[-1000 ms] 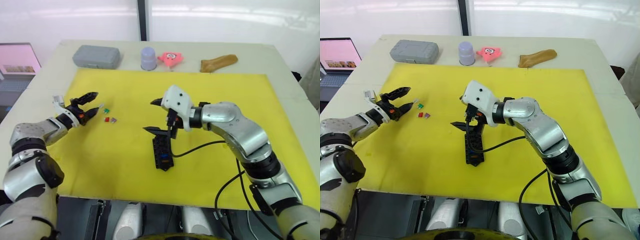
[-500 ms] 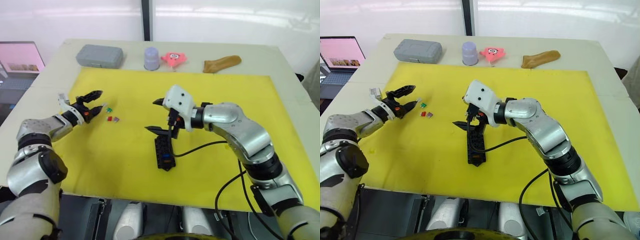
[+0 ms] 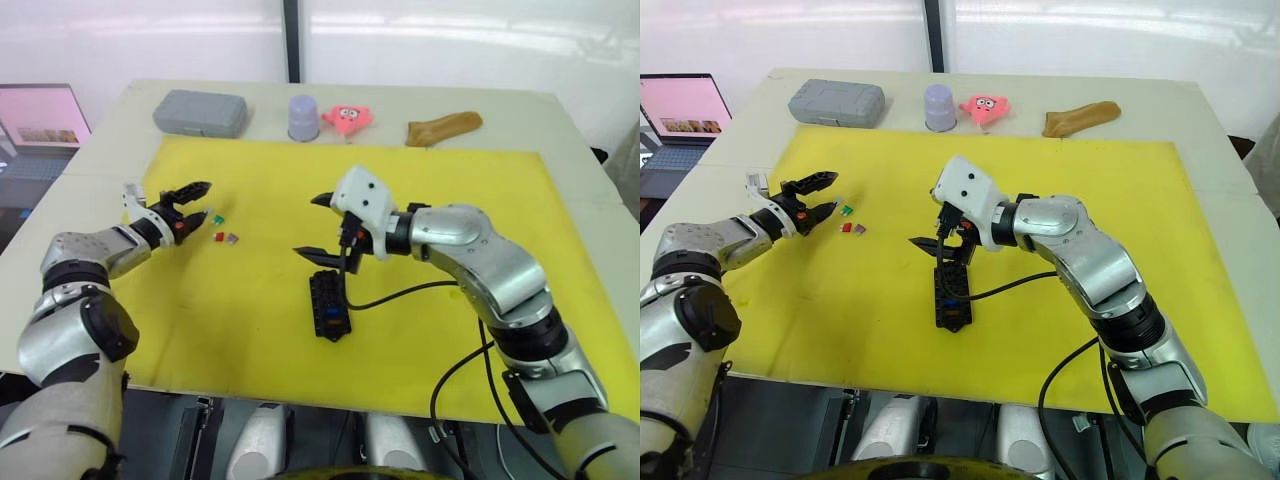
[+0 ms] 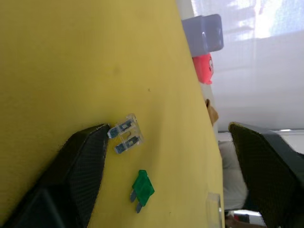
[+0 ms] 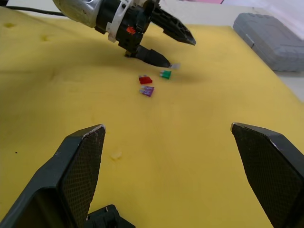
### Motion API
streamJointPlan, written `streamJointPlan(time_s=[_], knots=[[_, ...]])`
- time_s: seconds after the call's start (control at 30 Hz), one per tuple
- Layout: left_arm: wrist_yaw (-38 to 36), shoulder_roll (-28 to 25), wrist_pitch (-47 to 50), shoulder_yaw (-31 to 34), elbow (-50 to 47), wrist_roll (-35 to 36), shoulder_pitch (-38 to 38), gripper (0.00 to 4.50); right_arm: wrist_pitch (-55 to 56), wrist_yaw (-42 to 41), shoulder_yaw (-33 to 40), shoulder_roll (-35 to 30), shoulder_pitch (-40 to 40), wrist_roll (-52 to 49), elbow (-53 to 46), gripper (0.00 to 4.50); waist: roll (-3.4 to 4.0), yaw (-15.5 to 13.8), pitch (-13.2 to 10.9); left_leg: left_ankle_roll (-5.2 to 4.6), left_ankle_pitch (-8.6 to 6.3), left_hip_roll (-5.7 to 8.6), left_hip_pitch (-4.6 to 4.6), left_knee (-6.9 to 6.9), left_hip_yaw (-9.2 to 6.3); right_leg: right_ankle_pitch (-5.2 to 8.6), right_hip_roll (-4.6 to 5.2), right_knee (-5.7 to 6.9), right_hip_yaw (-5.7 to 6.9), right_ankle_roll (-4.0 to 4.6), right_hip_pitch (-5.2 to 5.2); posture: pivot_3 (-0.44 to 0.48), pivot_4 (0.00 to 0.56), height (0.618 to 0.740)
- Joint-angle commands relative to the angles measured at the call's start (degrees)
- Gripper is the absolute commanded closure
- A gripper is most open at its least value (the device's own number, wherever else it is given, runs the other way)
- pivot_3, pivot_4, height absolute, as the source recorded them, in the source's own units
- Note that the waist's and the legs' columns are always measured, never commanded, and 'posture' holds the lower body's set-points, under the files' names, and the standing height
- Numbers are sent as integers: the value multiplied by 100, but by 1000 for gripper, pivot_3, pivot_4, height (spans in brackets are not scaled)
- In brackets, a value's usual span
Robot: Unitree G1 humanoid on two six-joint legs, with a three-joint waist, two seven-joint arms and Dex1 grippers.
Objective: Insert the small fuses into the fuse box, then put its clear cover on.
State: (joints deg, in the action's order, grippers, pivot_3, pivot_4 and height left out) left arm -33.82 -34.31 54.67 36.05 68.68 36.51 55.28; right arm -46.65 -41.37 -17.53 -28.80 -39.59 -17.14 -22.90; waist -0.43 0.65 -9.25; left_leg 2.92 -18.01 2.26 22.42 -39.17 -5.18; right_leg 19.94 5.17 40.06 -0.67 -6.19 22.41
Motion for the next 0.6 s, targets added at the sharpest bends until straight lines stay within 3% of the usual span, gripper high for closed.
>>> streamJointPlan(time_s=[0.03, 0.6], knots=[[19, 170, 91, -103, 134, -111, -61, 1797, 23, 23, 163, -39, -49, -20, -261, 0, 0, 0, 0, 0, 0, 0, 0, 0, 0, 0, 0, 0, 0, 0, 0, 0, 150, 740], [109, 240, -21, -9, 137, -89, -64, 1797, 86, -9, 151, -98, -58, 15, -197, 0, 0, -1, 0, -1, 0, 0, 1, 1, 0, 0, 1, 0, 0, 0, 0, 0, 150, 740]])
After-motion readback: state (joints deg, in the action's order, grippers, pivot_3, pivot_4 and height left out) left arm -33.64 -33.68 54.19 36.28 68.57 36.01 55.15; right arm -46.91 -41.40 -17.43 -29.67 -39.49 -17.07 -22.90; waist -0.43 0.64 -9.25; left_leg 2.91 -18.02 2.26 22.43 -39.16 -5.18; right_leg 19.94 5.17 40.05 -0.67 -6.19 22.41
